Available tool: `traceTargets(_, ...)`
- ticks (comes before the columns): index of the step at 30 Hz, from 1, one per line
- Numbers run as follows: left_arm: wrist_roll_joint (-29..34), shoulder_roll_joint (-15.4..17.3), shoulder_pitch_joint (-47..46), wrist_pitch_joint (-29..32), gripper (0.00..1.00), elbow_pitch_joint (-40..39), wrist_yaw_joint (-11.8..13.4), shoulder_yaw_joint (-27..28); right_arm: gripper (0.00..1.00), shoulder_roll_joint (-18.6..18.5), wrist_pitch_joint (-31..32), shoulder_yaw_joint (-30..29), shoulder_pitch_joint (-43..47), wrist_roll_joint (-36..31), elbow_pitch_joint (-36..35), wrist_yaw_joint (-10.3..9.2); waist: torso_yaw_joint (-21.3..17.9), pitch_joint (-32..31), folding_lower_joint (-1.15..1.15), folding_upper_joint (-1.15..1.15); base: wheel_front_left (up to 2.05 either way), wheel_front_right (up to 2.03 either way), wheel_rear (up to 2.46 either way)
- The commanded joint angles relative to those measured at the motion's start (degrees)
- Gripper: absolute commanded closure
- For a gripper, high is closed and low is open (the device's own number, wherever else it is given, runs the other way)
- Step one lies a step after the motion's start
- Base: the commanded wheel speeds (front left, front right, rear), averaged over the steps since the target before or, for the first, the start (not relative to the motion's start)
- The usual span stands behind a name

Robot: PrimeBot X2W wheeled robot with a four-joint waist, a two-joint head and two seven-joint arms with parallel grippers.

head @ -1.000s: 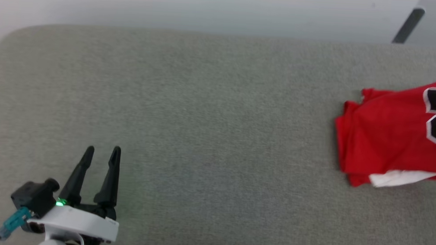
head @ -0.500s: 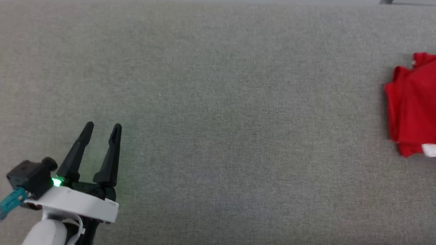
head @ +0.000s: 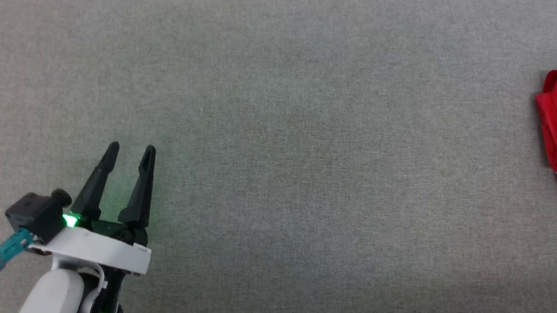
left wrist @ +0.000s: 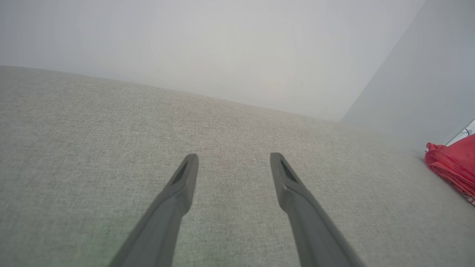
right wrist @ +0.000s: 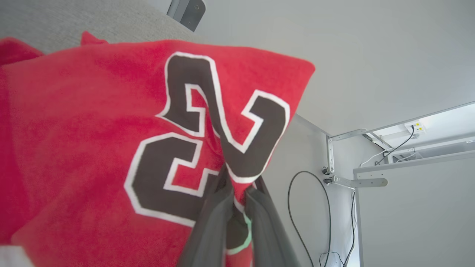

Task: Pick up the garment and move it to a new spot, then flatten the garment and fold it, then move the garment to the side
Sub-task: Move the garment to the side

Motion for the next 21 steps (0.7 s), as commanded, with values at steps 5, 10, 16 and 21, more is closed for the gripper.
traceTargets(5, 0.2, 0.4, -1.0, 0.0, 0.0, -0.3, -0.2, 0.1, 1.0, 2.0, -2.3, 0.8, -3.0, -2.3, 5.1, -0.06, 0.2, 1.3, 0.0, 0.0, 0.0, 0.0, 0.0)
traceTargets(10, 0.2, 0.7, -1.3, 0.0, 0.0, -0.5, -0.2, 0.1, 1.0, 4.0, -3.7, 1.2, -5.0, -3.6, 9.4, -0.06, -0.1, 2.1, 0.0, 0.0, 0.0, 0.0, 0.0)
traceTargets(16, 0.4, 1.1, -1.4, 0.0, 0.0, -0.5, -0.2, 0.2, 1.0, 6.4, -5.6, 1.6, -7.1, -4.6, 13.3, -0.06, -0.9, 2.8, 0.0, 0.0, 0.0, 0.0, 0.0)
traceTargets(21, 0.3, 1.3, -1.7, 0.0, 0.0, -0.4, -0.2, 0.0, 1.0, 7.9, -7.3, 1.6, -8.6, -5.0, 16.6, -0.06, -1.3, 3.0, 0.0, 0.0, 0.0, 0.0, 0.0)
